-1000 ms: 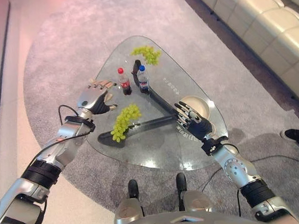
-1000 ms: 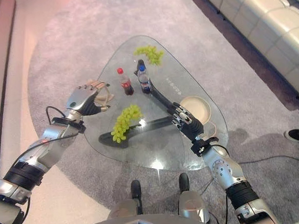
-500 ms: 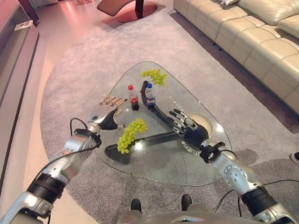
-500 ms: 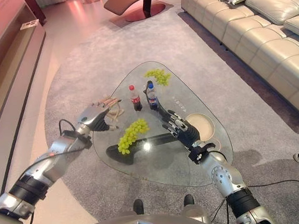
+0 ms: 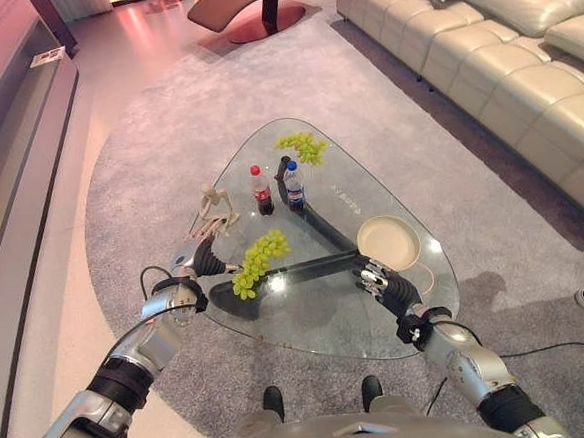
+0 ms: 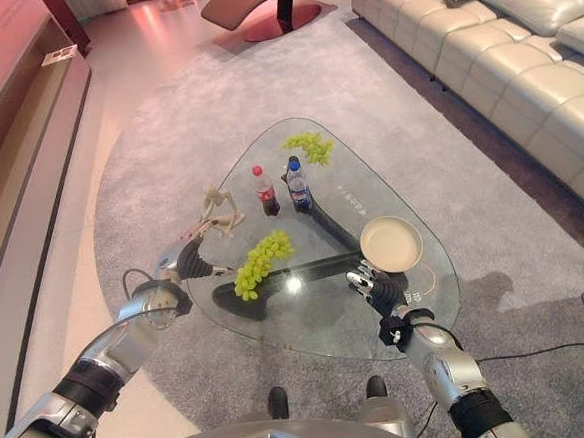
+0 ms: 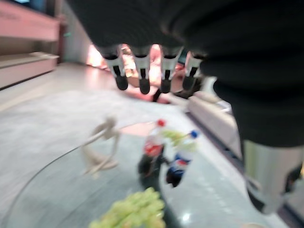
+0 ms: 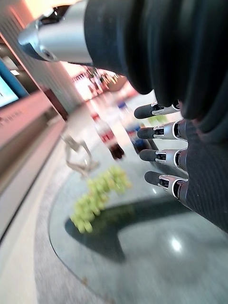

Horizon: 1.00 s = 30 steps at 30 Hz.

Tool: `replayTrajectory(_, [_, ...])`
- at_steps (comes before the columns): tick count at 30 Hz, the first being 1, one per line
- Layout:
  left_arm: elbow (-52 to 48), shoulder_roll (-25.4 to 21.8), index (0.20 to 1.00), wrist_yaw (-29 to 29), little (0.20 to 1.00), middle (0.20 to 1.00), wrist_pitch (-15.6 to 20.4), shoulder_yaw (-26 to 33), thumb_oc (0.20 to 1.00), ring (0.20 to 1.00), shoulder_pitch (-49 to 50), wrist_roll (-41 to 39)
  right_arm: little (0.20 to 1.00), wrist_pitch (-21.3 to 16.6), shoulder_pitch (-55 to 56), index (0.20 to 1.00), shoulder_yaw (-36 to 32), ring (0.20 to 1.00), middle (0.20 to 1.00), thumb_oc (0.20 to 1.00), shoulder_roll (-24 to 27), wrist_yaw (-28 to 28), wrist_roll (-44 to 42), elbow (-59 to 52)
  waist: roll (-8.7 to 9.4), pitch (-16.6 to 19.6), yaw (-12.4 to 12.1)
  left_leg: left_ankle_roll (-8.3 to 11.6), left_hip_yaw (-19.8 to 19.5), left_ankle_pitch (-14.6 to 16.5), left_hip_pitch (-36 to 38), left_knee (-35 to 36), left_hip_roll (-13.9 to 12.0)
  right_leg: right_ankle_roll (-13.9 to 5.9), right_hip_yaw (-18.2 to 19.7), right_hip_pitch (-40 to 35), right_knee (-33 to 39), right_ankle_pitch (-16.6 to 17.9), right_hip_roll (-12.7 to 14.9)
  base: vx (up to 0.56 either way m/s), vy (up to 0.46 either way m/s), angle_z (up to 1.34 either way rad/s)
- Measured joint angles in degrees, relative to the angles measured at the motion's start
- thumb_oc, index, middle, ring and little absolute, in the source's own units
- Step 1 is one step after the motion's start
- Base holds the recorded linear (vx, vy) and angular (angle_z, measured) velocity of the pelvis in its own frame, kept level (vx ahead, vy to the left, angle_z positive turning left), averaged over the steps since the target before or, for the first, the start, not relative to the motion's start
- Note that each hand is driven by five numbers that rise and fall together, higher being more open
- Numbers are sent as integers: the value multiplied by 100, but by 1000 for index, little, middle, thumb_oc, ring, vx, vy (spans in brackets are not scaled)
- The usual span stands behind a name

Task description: Pick up fruits into the plate

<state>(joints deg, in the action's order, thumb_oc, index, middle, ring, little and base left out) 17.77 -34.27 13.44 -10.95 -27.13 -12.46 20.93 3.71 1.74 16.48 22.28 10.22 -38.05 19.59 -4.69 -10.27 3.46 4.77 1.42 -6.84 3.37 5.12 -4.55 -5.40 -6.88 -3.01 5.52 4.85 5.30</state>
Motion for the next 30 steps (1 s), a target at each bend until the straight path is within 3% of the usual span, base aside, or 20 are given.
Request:
replayTrajectory(2, [411,98,1000,335,1000,1000,-57,-163,1000,1000,-408,-239,1000,-97,-181,1000,6,1000,1000,1000,169,2,-3,208,-142,-226,8,-4,4,-83,-259,-2,8,1,13,260,-13,74,3,-203,15,-4])
replayTrajectory(5, [874,201,1000,659,1000,1000,-180,-228,1000,1000,-1006,-490,1000,-137,-567,1000,27,1000,1000,1000,316,-2,-13,437,-214,-670,63,7,38,-197,-509,-4,0,-3,57,529,-27,200,-11,-113,-26,-9])
replayTrajectory(13, [2108,237,1000,1348,1000,1000,-404,-232,1000,1000,-2714,-1207,1000,-275,-1524,1000,313,1000,1000,1000,339,-44,-135,508,-24,-2037,336,28,228,-333,-1088,-48,-29,13,326,1332,-267,331,-57,-76,-25,-16])
replayTrajectory(18, [2760,261,1000,1521,1000,1000,-525,-232,1000,1000,-3414,-1728,1000,-316,-1804,1000,519,1000,1000,1000,330,-167,-139,513,8,-2101,467,20,417,-342,-1891,-186,-30,1,514,2439,-787,299,-59,-19,-29,-22])
replayTrajectory(22, [3033,321,1000,1661,1000,1000,-522,-213,1000,1000,-3832,-2112,1000,-423,-1841,1000,634,1000,1000,1000,333,-263,-147,502,38,-2109,533,21,515,-332,-2114,-229,-33,10,602,2921,-1253,114,-67,6,-79,-13])
replayTrajectory(30, [3669,350,1000,1924,1000,1000,-751,-195,1000,1000,-4633,-2573,1000,-600,-2052,1000,882,1000,1000,1000,227,-377,-391,510,343,-2123,777,59,693,-136,-2934,-788,-60,10,944,3852,-1738,6,-135,5,-78,-14])
